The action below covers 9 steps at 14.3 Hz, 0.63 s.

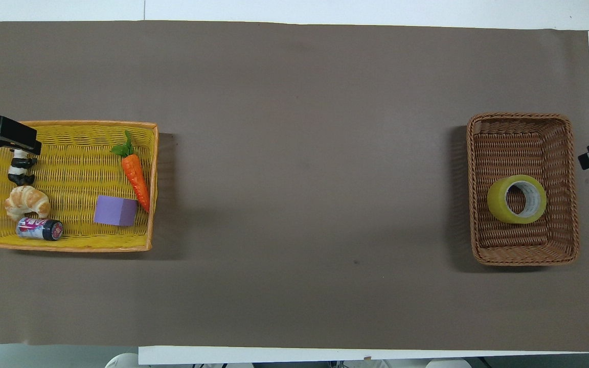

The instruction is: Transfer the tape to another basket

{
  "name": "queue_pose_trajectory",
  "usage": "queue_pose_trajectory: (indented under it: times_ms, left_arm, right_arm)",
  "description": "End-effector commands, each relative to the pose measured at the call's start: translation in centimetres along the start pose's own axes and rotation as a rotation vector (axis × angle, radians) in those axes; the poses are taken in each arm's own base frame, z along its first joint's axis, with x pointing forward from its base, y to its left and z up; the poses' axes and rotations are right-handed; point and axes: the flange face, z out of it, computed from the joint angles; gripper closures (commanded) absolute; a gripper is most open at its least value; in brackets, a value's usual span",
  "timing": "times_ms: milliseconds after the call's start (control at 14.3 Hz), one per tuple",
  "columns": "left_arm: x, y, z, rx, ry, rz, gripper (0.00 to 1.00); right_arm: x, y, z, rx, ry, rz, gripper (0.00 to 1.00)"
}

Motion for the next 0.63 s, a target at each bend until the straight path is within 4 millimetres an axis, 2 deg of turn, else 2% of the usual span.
queue_pose_trajectory:
  times_ms: [0, 140, 558]
  left_arm:
    - [-0.5, -0.3, 0.0, 0.017, -0.009, -0.001, 0.0]
    - [-0.5, -0.3, 0.0, 0.017, -0.009, -0.001, 0.0]
    - [-0.5, -0.3, 0.0, 0.017, -0.011, -0.002, 0.0]
  right_arm:
    - [-0.7, 0.7, 0.4, -0.01, -0.02, 0.037, 0.01]
    - [-1.9, 0.3, 0.1, -0.009, -0.014, 0.035, 0.01]
    - [-1.7, 1.2, -0.1, -0.017, 0.015, 0.055, 0.01]
